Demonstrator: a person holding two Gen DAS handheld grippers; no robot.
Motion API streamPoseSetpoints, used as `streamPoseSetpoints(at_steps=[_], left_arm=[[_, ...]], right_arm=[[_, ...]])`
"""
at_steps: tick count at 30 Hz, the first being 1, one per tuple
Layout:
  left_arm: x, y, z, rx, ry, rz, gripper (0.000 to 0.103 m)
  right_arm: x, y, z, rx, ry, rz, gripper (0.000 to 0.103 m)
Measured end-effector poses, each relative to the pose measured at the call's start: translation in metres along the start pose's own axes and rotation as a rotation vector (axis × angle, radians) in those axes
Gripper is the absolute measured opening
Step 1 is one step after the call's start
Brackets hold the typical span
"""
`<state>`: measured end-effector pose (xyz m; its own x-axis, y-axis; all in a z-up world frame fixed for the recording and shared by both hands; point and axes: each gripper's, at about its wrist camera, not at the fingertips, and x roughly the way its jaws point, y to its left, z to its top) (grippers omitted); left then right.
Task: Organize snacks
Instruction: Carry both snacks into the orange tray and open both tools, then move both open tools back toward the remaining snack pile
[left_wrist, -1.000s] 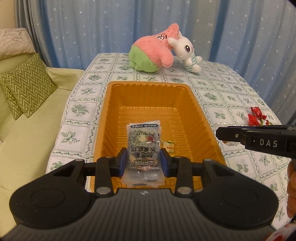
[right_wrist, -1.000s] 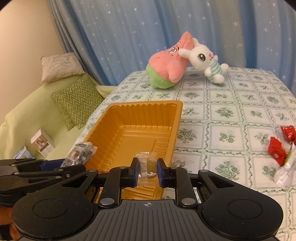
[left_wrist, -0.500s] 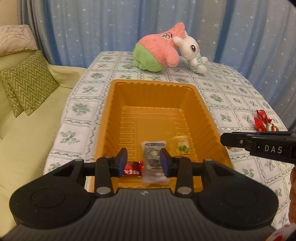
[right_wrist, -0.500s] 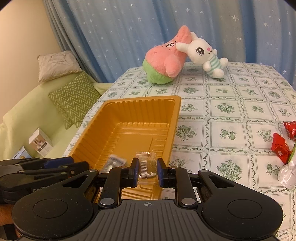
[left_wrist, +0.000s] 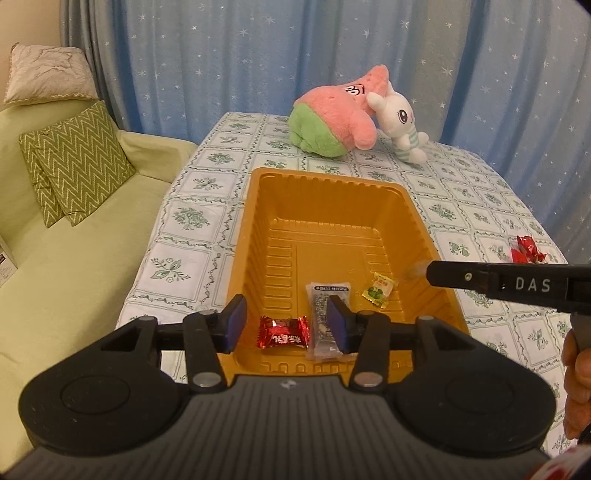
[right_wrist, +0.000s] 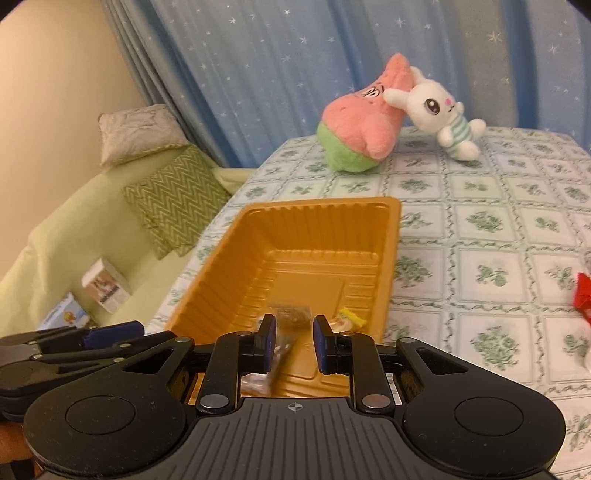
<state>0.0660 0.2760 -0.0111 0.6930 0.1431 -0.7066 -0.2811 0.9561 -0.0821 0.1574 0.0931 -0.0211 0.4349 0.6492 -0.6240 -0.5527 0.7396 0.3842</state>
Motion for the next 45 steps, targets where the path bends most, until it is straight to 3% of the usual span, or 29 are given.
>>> streamPoseSetpoints(at_steps=[2, 6, 15, 27, 45], left_arm=[[-0.003, 0.001, -0.001, -0.004, -0.002, 0.000, 0.045], [-0.011, -0.003, -0.003, -0.007, -0.008, -0.004, 0.047], [-0.034, -0.024, -0.011, -0.006, -0.018, -0.034, 0.058], [-0.067, -0.094, -0.024, 0.068, -0.039, -0.125, 0.074], [-0.065, -0.205, -0.033, 0.202, -0.020, -0.270, 0.079]], right_arm=[[-0.002, -0.002, 0.000, 0.010, -0.010, -0.006, 0.026], [-0.014, -0.011, -0.004, 0.043, -0.027, -0.034, 0.046], [-0.060, -0.033, -0.028, 0.103, -0.045, -0.104, 0.046], [-0.141, -0.072, -0.071, 0.180, -0.094, -0.246, 0.047], [-0.234, -0.151, -0.106, 0.342, -0.179, -0.406, 0.048]])
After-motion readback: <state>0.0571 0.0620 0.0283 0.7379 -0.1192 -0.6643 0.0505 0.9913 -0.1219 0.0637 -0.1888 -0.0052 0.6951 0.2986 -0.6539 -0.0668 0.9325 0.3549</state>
